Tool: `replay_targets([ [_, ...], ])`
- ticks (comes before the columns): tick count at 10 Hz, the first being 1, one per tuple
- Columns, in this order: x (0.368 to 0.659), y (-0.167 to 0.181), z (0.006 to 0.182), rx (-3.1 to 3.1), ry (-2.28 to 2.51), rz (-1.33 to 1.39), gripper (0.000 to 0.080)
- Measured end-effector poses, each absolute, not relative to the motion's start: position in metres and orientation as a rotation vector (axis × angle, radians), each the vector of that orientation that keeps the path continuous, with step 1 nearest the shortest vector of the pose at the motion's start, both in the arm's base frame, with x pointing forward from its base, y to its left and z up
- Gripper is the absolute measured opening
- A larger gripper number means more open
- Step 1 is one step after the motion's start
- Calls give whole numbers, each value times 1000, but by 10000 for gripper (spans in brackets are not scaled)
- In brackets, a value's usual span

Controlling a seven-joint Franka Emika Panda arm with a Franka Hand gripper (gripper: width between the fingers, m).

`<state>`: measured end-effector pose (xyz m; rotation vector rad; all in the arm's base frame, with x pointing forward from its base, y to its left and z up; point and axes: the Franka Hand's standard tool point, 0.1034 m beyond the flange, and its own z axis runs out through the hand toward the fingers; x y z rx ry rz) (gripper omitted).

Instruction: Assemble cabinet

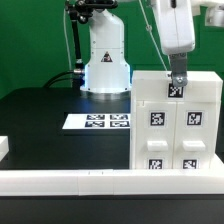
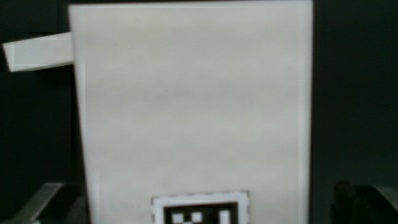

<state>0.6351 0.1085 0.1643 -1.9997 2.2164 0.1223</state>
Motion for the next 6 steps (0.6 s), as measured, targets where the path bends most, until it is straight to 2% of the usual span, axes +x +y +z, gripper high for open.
replay_targets([
  [3, 642, 114, 208, -1982, 2148, 105, 649],
  [6, 644, 115, 208, -1991, 2137, 102, 649],
])
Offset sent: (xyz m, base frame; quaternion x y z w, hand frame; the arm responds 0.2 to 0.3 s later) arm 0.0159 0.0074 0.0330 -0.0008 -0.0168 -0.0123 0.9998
